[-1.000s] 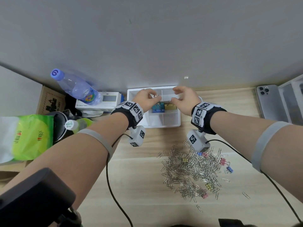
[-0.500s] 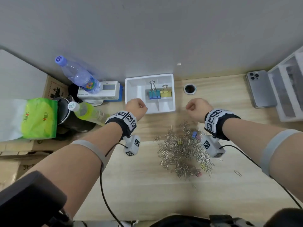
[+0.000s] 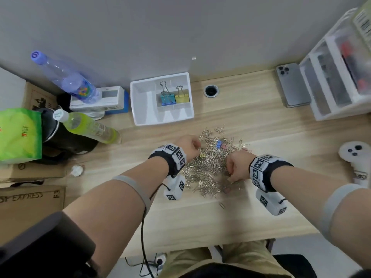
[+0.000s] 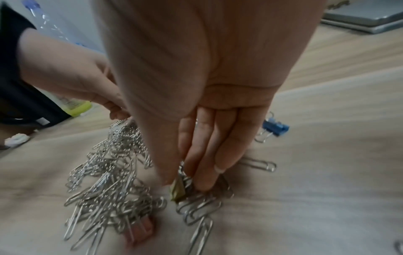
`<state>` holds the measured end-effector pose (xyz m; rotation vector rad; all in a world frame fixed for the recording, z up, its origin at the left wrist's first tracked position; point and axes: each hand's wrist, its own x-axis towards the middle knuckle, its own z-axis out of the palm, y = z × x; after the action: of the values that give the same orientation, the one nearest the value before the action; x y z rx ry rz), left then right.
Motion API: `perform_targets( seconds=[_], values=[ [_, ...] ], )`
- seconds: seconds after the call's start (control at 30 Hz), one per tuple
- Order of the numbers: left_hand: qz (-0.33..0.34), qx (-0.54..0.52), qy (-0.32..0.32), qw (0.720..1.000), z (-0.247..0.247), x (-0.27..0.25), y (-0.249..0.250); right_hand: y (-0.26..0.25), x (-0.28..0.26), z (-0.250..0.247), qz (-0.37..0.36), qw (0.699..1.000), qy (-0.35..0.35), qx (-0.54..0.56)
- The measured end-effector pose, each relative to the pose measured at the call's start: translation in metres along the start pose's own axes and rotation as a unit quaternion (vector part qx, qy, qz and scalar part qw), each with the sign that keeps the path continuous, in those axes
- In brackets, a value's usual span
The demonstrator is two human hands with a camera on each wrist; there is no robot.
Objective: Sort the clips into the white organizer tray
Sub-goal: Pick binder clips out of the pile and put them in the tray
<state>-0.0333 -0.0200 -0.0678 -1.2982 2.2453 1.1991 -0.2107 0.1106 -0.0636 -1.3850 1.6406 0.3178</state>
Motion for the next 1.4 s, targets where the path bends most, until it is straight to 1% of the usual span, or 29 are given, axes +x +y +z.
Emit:
perform_targets(
  seconds=[0.13,0.2,0.27,0.4,0.5,0.53,0.6,0.67,0.7,0.8,0.93,1.0,1.07,1.1,1.13,1.2,1.27,1.33,1.4],
  values=[
    [0.017,-0.017,0.003,1.0,0.011,0.001,-0.003,0.0,-0.001,0.007,-0.005,0.999,0.024,0.035],
    [0.013,-0.024,0.004,1.0,0.015,0.003,-0.002,0.001,-0.003,0.007,-0.005,0.998,0.016,0.065],
    [0.001,-0.033,0.004,0.999,0.019,0.006,-0.002,0.004,-0.006,0.005,0.0,0.993,-0.006,0.121],
    [-0.023,-0.047,0.008,0.999,0.02,0.009,0.003,0.01,-0.008,-0.003,0.037,0.967,-0.07,0.241],
    [-0.048,-0.089,-0.004,0.995,0.016,0.005,0.009,0.01,-0.006,-0.008,0.062,0.933,-0.082,0.346],
    [-0.069,-0.129,-0.016,0.989,0.013,0.004,0.011,0.007,-0.006,-0.01,0.062,0.922,-0.077,0.375],
    [-0.128,-0.243,-0.069,0.959,0.006,0.003,0.015,0.0,-0.004,-0.015,0.049,0.909,-0.068,0.408],
    [-0.177,-0.295,-0.126,0.93,0.001,0.0,0.02,-0.007,0.0,-0.021,0.033,0.902,-0.041,0.429],
    [-0.183,-0.3,-0.143,0.925,-0.001,-0.003,0.022,-0.012,0.002,-0.024,0.027,0.901,-0.018,0.433],
    [-0.17,-0.33,-0.164,0.914,-0.005,-0.007,0.022,-0.028,0.009,-0.037,0.008,0.89,0.042,0.454],
    [-0.149,-0.438,-0.14,0.875,-0.021,-0.011,0.016,-0.051,0.019,-0.049,-0.01,0.889,0.1,0.447],
    [-0.141,-0.473,-0.13,0.86,-0.036,-0.014,0.012,-0.064,0.027,-0.057,-0.02,0.889,0.11,0.445],
    [-0.128,-0.494,-0.148,0.847,-0.053,-0.016,0.008,-0.077,0.035,-0.066,-0.026,0.883,0.106,0.456],
    [-0.119,-0.495,-0.156,0.846,-0.059,-0.015,0.004,-0.083,0.037,-0.072,-0.028,0.879,0.105,0.465],
    [-0.112,-0.486,-0.154,0.853,-0.066,-0.015,0.001,-0.089,0.04,-0.077,-0.03,0.874,0.107,0.474],
    [-0.122,-0.47,-0.109,0.867,-0.078,-0.01,-0.008,-0.098,0.047,-0.087,-0.033,0.866,0.109,0.487],
    [-0.152,-0.455,-0.032,0.877,-0.091,-0.001,-0.018,-0.102,0.056,-0.095,-0.035,0.866,0.123,0.484],
    [-0.182,-0.423,0.041,0.887,-0.103,0.011,-0.026,-0.1,0.066,-0.101,-0.024,0.873,0.14,0.467],
    [-0.203,-0.387,0.095,0.894,-0.114,0.022,-0.029,-0.092,0.072,-0.104,-0.012,0.882,0.137,0.451]
  ],
)
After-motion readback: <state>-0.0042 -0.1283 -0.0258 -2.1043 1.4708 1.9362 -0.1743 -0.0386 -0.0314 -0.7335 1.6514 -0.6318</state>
